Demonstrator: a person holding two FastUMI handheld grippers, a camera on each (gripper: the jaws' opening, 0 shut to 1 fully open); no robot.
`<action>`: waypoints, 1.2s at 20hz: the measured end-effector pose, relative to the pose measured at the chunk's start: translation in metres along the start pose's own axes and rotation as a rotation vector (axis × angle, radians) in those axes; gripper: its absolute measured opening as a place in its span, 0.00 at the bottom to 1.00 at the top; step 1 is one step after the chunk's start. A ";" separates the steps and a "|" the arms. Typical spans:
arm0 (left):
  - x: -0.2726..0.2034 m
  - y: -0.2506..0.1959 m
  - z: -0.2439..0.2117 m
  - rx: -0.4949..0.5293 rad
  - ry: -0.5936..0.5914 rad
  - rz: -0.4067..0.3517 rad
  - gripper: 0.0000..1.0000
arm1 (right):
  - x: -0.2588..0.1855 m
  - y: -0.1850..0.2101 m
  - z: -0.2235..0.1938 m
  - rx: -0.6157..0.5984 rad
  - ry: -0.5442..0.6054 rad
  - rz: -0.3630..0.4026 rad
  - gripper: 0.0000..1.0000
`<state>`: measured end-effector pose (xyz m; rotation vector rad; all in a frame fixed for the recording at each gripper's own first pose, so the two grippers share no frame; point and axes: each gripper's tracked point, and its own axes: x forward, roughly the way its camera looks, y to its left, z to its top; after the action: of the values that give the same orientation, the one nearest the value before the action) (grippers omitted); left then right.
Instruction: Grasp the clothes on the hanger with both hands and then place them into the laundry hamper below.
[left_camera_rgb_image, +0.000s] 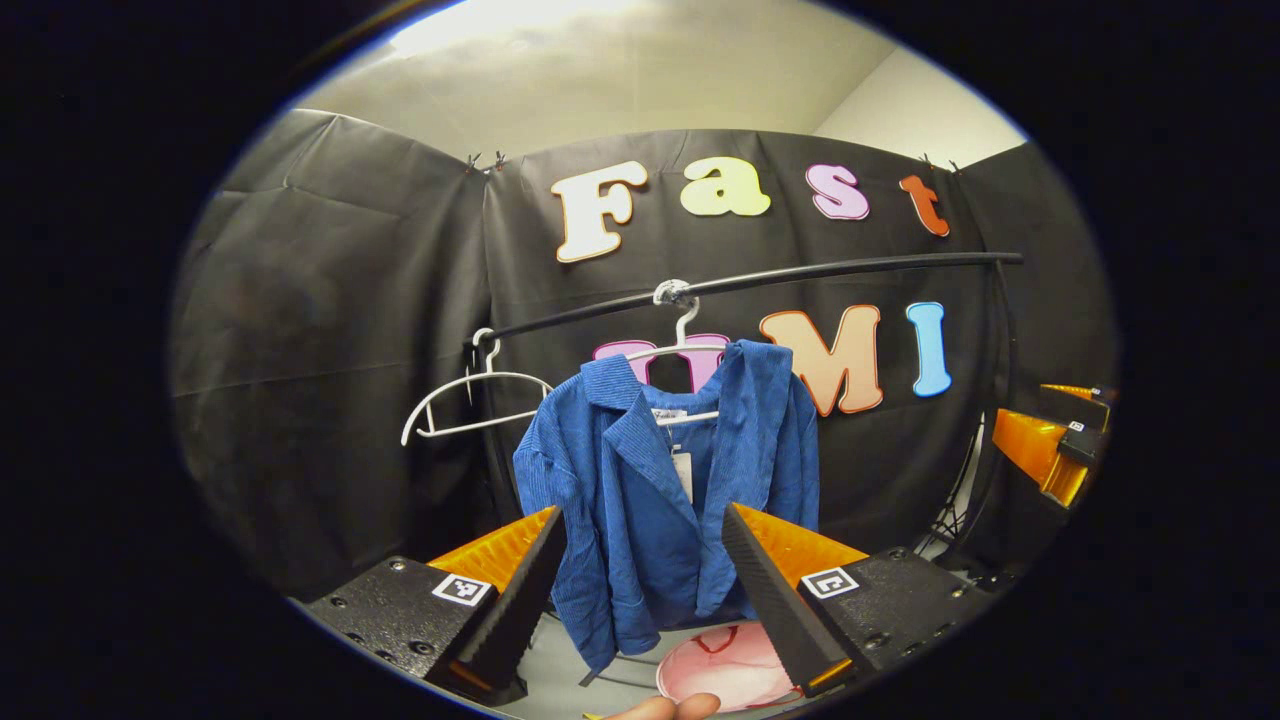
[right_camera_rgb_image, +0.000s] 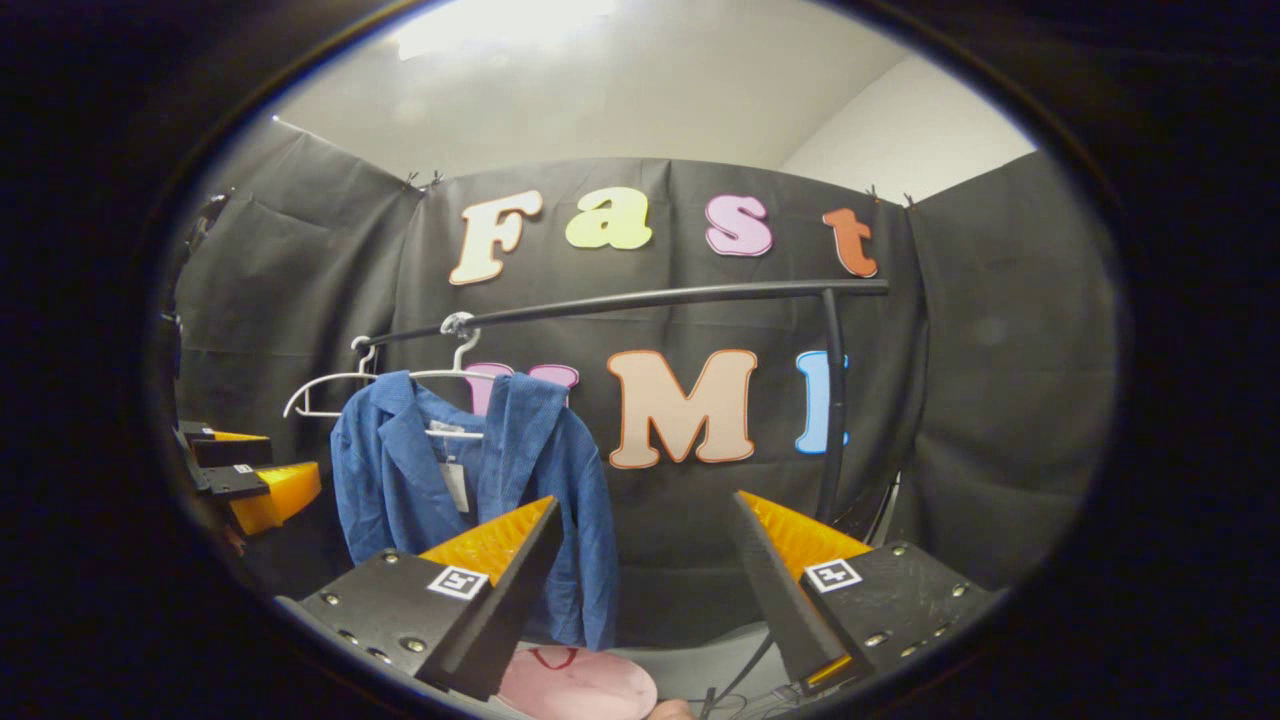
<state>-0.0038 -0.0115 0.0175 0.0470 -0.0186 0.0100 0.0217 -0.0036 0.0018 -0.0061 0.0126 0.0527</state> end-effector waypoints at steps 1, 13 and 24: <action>0.003 0.000 0.000 0.003 -0.003 0.001 0.97 | 0.004 0.004 -0.001 0.005 -0.001 0.009 1.00; 0.060 0.007 -0.012 -0.024 -0.001 -0.009 1.00 | 0.069 0.050 -0.029 0.037 0.048 0.049 0.99; 0.134 -0.004 -0.025 -0.042 0.010 -0.048 1.00 | 0.123 0.090 -0.050 0.069 0.060 0.039 0.99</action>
<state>0.1312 -0.0135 -0.0055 0.0058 -0.0077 -0.0385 0.1397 0.0923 -0.0504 0.0614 0.0741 0.0909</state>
